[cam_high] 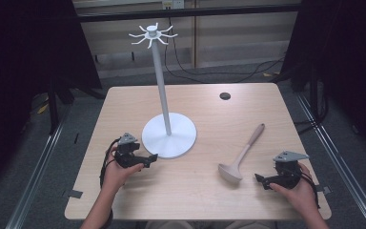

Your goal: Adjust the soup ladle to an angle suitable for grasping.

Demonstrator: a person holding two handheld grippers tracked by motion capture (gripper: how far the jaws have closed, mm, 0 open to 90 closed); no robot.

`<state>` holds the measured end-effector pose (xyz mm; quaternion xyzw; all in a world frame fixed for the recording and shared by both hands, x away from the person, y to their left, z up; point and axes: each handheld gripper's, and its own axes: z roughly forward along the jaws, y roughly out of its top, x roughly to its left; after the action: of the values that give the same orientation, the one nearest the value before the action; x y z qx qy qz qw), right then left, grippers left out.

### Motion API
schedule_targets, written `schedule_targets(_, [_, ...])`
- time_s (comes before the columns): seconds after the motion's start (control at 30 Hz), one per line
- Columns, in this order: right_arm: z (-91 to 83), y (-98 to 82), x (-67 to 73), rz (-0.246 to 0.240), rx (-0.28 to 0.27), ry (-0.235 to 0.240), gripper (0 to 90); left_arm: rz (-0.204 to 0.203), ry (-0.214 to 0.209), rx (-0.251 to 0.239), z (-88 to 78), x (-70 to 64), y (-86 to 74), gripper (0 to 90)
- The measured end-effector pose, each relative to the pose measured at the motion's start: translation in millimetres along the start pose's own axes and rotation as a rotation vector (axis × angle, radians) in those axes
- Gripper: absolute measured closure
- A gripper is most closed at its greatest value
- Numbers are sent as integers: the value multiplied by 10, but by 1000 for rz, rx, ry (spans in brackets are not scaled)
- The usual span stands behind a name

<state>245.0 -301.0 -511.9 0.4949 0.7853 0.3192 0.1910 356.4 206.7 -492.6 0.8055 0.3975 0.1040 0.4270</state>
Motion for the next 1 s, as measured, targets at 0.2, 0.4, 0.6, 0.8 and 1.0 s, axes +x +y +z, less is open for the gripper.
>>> schedule_targets(0.2, [-3, 3, -5, 10, -3, -1, 0, -12, -26, -7, 0, -8, -10, 46])
schedule_targets(0.4, [-25, 53, -25, 15, -9, -46, 66, -24, -13, -14, -21, 35, -18, 45])
schedule_targets(0.6, [-50, 182, -82, 60, -24, -26, 74, -20, -22, -15, -17, 28, -18, 45])
schedule_targets(0.8, [-36, 289, -119, 69, -26, -24, 79, -24, -26, -17, -18, 27, -17, 45])
schedule_targets(1.0, [1, 386, -132, 55, -40, -14, 94, -28, -33, -18, -14, 15, -13, 45])
